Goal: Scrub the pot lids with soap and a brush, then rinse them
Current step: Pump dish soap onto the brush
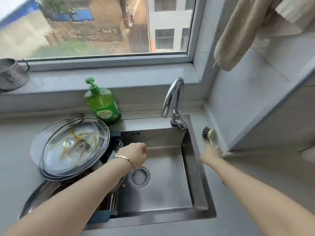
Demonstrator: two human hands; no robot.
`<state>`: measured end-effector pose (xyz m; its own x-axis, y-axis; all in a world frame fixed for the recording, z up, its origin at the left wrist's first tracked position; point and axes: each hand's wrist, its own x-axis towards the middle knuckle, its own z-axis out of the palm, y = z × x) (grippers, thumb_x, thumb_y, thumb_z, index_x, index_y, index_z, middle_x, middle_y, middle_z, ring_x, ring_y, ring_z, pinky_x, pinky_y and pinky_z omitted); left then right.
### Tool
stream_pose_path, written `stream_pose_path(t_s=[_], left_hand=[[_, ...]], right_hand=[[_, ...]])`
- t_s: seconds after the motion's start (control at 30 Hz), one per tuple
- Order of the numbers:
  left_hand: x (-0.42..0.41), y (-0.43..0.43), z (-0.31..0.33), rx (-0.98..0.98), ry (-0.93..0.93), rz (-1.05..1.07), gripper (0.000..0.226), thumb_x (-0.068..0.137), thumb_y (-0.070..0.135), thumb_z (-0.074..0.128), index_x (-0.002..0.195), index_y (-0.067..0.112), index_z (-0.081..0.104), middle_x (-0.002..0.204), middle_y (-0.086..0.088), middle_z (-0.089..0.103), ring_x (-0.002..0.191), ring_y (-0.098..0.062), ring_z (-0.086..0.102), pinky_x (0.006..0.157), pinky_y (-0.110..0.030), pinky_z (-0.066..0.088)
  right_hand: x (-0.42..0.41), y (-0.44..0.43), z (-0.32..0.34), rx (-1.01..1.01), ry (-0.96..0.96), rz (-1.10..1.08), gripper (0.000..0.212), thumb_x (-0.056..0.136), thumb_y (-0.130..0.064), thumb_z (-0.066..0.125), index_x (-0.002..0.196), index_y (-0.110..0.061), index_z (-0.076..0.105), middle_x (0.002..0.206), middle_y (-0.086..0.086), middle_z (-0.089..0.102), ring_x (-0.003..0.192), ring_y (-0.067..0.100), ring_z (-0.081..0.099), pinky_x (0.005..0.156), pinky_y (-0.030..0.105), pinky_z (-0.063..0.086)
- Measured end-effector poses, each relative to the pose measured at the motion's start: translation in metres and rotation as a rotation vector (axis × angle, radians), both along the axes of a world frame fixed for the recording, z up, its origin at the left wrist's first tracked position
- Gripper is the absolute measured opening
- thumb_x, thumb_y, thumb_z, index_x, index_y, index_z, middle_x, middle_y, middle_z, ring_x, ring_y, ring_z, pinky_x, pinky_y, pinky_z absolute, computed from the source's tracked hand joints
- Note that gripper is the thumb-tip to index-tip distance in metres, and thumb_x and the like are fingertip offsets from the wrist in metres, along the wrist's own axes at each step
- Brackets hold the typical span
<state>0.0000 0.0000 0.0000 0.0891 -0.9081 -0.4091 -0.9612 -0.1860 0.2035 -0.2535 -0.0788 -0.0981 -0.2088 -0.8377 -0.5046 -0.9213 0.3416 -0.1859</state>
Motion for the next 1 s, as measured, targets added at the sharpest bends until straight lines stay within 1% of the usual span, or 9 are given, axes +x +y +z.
stream_pose_path(t_s=[0.07, 0.23, 0.37, 0.47, 0.57, 0.63, 0.73, 0.83, 1.0], left_hand=[[0.001, -0.005, -0.003, -0.016, 0.015, 0.043, 0.026, 0.091, 0.020, 0.040, 0.108, 0.024, 0.059, 0.108, 0.001, 0.065, 0.096, -0.023, 0.060, 0.074, -0.026, 0.041], [0.014, -0.014, -0.010, -0.057, 0.019, 0.103, 0.025, 0.091, 0.019, 0.039, 0.106, 0.024, 0.059, 0.102, 0.004, 0.066, 0.084, -0.019, 0.058, 0.075, -0.028, 0.047], [0.024, -0.020, -0.020, -0.067, 0.016, 0.167, 0.025, 0.092, 0.019, 0.040, 0.105, 0.027, 0.060, 0.083, 0.005, 0.057, 0.075, -0.019, 0.055, 0.067, -0.026, 0.044], [0.031, -0.025, -0.025, -0.053, 0.018, 0.179, 0.024, 0.092, 0.019, 0.041, 0.104, 0.027, 0.060, 0.085, 0.006, 0.056, 0.079, -0.020, 0.058, 0.072, -0.027, 0.049], [0.041, -0.028, -0.025, -0.076, 0.083, 0.217, 0.023, 0.092, 0.018, 0.042, 0.103, 0.025, 0.061, 0.096, 0.003, 0.065, 0.085, -0.020, 0.061, 0.076, -0.031, 0.051], [0.053, -0.032, -0.020, -0.147, 0.148, 0.244, 0.024, 0.092, 0.015, 0.044, 0.108, 0.021, 0.061, 0.106, 0.001, 0.066, 0.093, -0.019, 0.061, 0.082, -0.029, 0.049], [0.084, -0.048, -0.001, -0.377, 0.230, 0.242, 0.034, 0.088, 0.006, 0.050, 0.121, 0.013, 0.056, 0.127, -0.002, 0.056, 0.120, -0.019, 0.050, 0.100, -0.025, 0.035], [0.124, -0.077, 0.031, -0.638, 0.240, 0.265, 0.041, 0.088, 0.000, 0.051, 0.128, 0.005, 0.050, 0.143, -0.009, 0.041, 0.137, -0.022, 0.032, 0.111, -0.026, 0.019], [0.190, -0.143, 0.066, -0.762, 0.177, 0.257, 0.036, 0.093, 0.007, 0.044, 0.129, 0.006, 0.048, 0.145, -0.009, 0.039, 0.134, -0.024, 0.036, 0.111, -0.036, 0.028]], right_hand=[[-0.006, -0.010, -0.006, -0.016, 0.079, -0.044, 0.038, 0.090, -0.016, 0.049, 0.127, -0.011, 0.042, 0.132, 0.017, 0.039, 0.122, 0.031, 0.041, 0.101, 0.034, 0.034], [-0.009, -0.031, -0.034, -0.067, 0.083, -0.121, 0.041, 0.095, -0.006, 0.035, 0.136, -0.009, 0.036, 0.135, 0.018, 0.041, 0.125, 0.033, 0.041, 0.101, 0.038, 0.035], [-0.002, -0.027, -0.039, -0.090, -0.042, -0.162, 0.063, 0.095, -0.005, 0.038, 0.148, -0.008, 0.004, 0.137, 0.020, 0.044, 0.121, 0.036, 0.048, 0.095, 0.040, 0.040], [0.015, -0.018, -0.028, -0.065, -0.164, -0.166, 0.057, 0.088, -0.003, 0.049, 0.136, -0.002, 0.019, 0.130, 0.020, 0.050, 0.112, 0.037, 0.055, 0.087, 0.038, 0.043], [0.036, -0.005, -0.007, 0.063, -0.264, -0.021, 0.043, 0.086, -0.003, 0.044, 0.128, -0.004, 0.034, 0.122, 0.019, 0.054, 0.106, 0.035, 0.056, 0.080, 0.032, 0.042], [0.056, 0.005, 0.012, 0.159, -0.367, 0.079, 0.027, 0.091, -0.014, 0.042, 0.116, -0.009, 0.047, 0.101, 0.012, 0.061, 0.079, 0.026, 0.058, 0.062, 0.024, 0.042], [0.102, 0.013, 0.046, 0.224, -0.720, 0.072, 0.020, 0.098, -0.029, 0.040, 0.104, -0.020, 0.056, 0.062, 0.003, 0.052, 0.039, 0.011, 0.042, 0.039, 0.016, 0.029], [0.155, 0.006, 0.075, 0.225, -0.966, 0.062, 0.018, 0.098, -0.023, 0.042, 0.089, -0.022, 0.058, 0.058, 0.000, 0.055, 0.033, 0.007, 0.041, 0.035, 0.016, 0.025], [0.241, -0.024, 0.102, 0.236, -1.058, -0.003, 0.019, 0.092, -0.011, 0.042, 0.078, -0.013, 0.053, 0.062, -0.001, 0.055, 0.032, 0.003, 0.034, 0.036, 0.016, 0.022]])
